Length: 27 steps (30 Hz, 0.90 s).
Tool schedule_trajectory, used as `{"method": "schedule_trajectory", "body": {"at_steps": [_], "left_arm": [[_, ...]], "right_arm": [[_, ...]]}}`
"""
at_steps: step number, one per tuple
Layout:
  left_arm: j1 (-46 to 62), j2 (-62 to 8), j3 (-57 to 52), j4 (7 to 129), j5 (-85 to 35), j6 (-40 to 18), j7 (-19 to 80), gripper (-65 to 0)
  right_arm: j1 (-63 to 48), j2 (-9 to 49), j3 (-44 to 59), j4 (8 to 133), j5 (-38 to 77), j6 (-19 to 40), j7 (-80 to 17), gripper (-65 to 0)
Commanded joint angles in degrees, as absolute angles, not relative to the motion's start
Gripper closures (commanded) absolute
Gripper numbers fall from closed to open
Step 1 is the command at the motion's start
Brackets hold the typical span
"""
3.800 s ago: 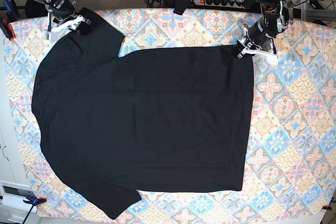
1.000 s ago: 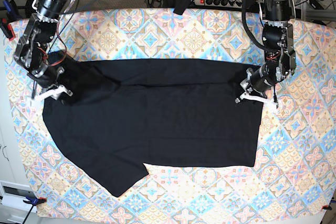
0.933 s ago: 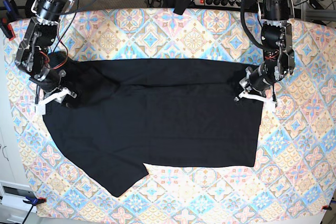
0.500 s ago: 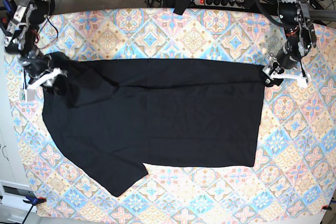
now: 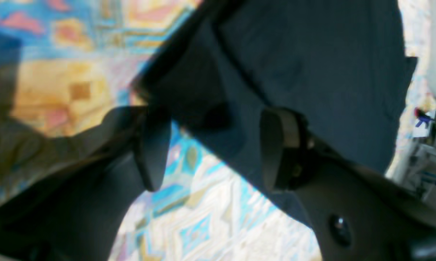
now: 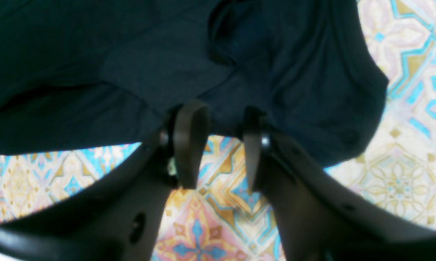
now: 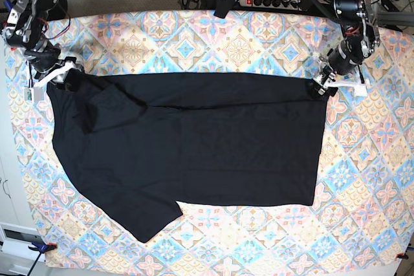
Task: Fold the T-shirt properly
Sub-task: 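Lower the shoulder edge with both grippers and adjust the grip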
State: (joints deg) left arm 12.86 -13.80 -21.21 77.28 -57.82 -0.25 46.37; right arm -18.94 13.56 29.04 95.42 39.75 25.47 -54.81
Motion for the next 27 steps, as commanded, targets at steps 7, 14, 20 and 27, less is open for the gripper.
{"method": "schedule_trajectory", "body": {"at_steps": [7,14,20,27], "left_arm": [[8.31,-12.97,-17.01,72.57,-57.1,0.48,46.29,-34.8],[6.99,-12.88,-15.96,72.57,-57.1,0.4,46.55,0.0],[7.6,-12.88,-16.04,72.57,-57.1,0.4,46.46,-0.3],[8.4,-12.97,-16.13,72.57,-57.1,0.4,46.37,-0.3]], "right_arm": [[-18.68,14.46,29.58,89.1,40.75,25.71,-53.67,-21.4],[-16.48,14.46,29.67,83.82,40.75,25.71,-53.49,-28.8],[-10.33,14.46,29.67,75.38,40.75,25.71,-53.49,-29.7],[-6.55,14.46,30.81,66.95,40.57,25.71,-51.91,-29.9]]}}
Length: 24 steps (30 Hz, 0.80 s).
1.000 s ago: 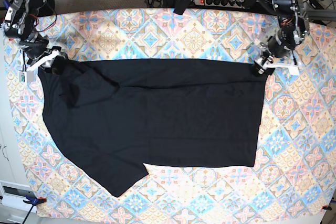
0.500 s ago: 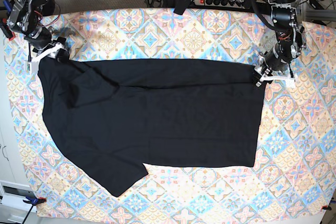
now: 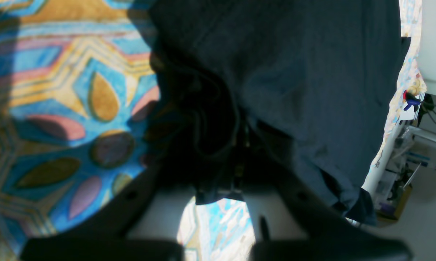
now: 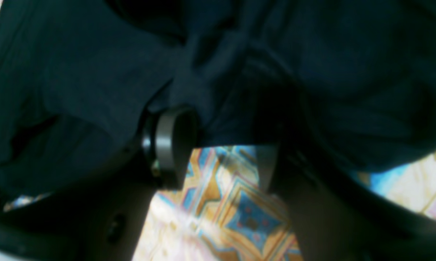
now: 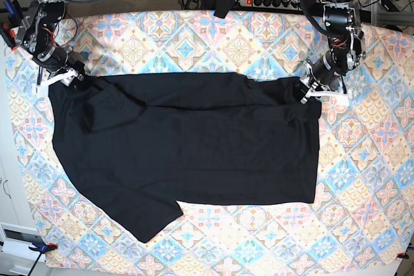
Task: Fold the T-shirt properly
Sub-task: 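Lower the shoulder edge with both grippers and adjust the grip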
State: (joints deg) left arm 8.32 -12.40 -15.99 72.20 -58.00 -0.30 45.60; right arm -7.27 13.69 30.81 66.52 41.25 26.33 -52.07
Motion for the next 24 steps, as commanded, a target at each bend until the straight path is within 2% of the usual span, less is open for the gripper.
{"method": "schedule_trajectory", "body": {"at_steps": [1,11,20,24], "left_arm": [[8.4,-12.97,-16.13,72.57,-57.1,0.4,46.37,-0.3],[8.4,-13.23,-16.22,72.57,-57.1,0.4,46.55,-0.3],[8.4,-14.9,-16.13,72.57,-57.1,0.4,46.64,-0.3],[9.01,-15.6,-16.13,72.57,-57.1,0.31,46.73,-0.3]], "right_arm": [[-6.11,14.46,30.81,65.89,40.57,25.71,-51.91,-29.9],[-11.38,14.55,37.14,71.87,43.3,25.71,-55.78,-30.1],[-11.74,14.55,38.46,71.16,43.3,25.71,-55.6,-30.1],[-8.48,14.64,38.37,66.07,43.12,25.71,-55.6,-30.2]]}}
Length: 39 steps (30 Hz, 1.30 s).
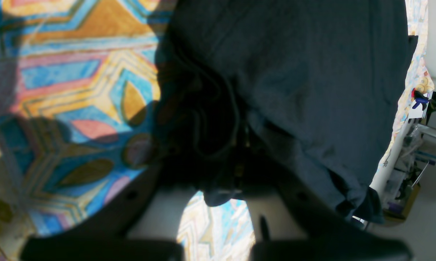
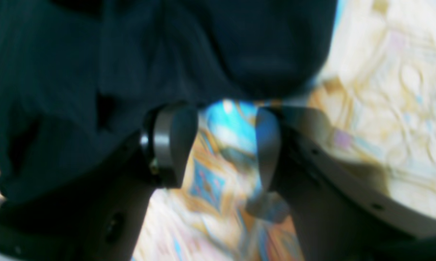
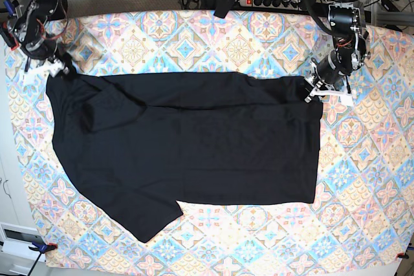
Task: Fold the T-shirt properly
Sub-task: 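Lower the shoulder edge with both grippers and adjust the grip, then drag the shirt by its shoulders with both grippers toward the robot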
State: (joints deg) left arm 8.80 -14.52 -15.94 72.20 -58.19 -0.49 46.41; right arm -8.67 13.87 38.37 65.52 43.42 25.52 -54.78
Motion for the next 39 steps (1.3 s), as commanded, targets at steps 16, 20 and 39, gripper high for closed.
{"method": "schedule_trajectory", "body": {"at_steps": [16,20,39], "left_arm": [[11.03,-18.15,-15.96,72.66,-57.19,0.22,46.73,-0.3],[11.3,-18.15,-15.96,72.66,-57.19,0.22,46.73,-0.3],[18.33,-20.44,-15.96,79.25,-57.36,0.22,46.73,-0.2]], "right_arm": [[-4.18,16.22,38.11,58.77,37.58,25.71,-51.91,-32.5],[-1.36,16.22,38.9,58.24,33.63,25.71,-51.91,-29.6],[-13.76,16.22,41.63,66.42,33.89,25.8,-52.18,-1.5]]}}
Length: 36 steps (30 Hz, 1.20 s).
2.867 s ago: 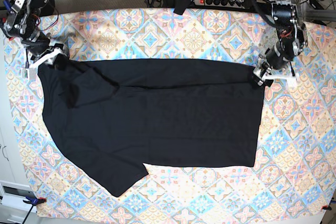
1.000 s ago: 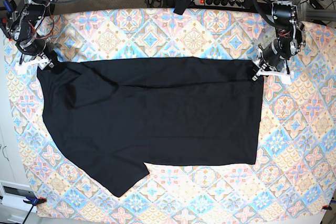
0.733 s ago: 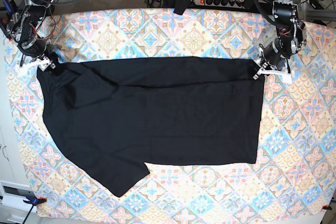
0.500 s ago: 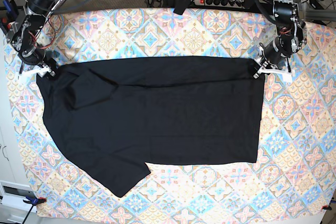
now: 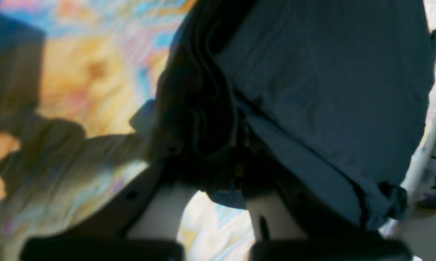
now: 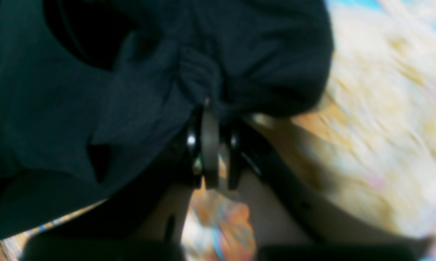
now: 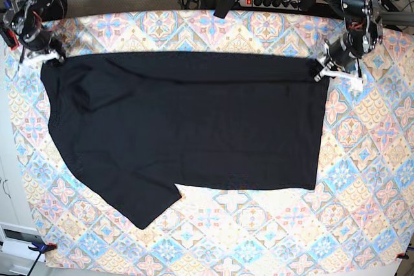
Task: Fold the T-shirt properly
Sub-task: 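Drag the shirt by its shoulders with both grippers toward the robot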
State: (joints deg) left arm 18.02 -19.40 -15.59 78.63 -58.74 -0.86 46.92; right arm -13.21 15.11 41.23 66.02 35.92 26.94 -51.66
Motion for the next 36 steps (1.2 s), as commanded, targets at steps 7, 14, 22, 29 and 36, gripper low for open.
{"method": "schedule_trajectory", "body": {"at_steps": [7,14,22,29,36], "left_arm": [[26.24,-20.53,-16.22,86.02,-57.54,0.22,46.73,-0.2],[31.96,-20.53,-18.59,89.01,-57.27,0.22,46.73,-0.2],[32.4,-20.53,-19.47,89.01,-57.45,0.22,48.22,-3.7],[32.22,-20.35,-23.69,89.1,-57.71,0.22,55.96,-34.1],[37.58,-20.18,-31.16,99.56,-57.8,0.22,56.31,-43.8]], "right_arm": [[-22.99,16.22,41.63,70.2,42.77,25.8,-52.53,-1.5],[-28.88,16.13,41.63,74.51,44.18,25.8,-52.53,-1.5],[-29.05,15.96,41.36,75.03,44.18,25.8,-52.53,-10.3],[-30.81,15.96,45.32,77.05,44.18,25.8,-52.53,-27.9],[-31.52,15.87,51.82,82.77,44.26,25.8,-52.53,-27.9]]}}
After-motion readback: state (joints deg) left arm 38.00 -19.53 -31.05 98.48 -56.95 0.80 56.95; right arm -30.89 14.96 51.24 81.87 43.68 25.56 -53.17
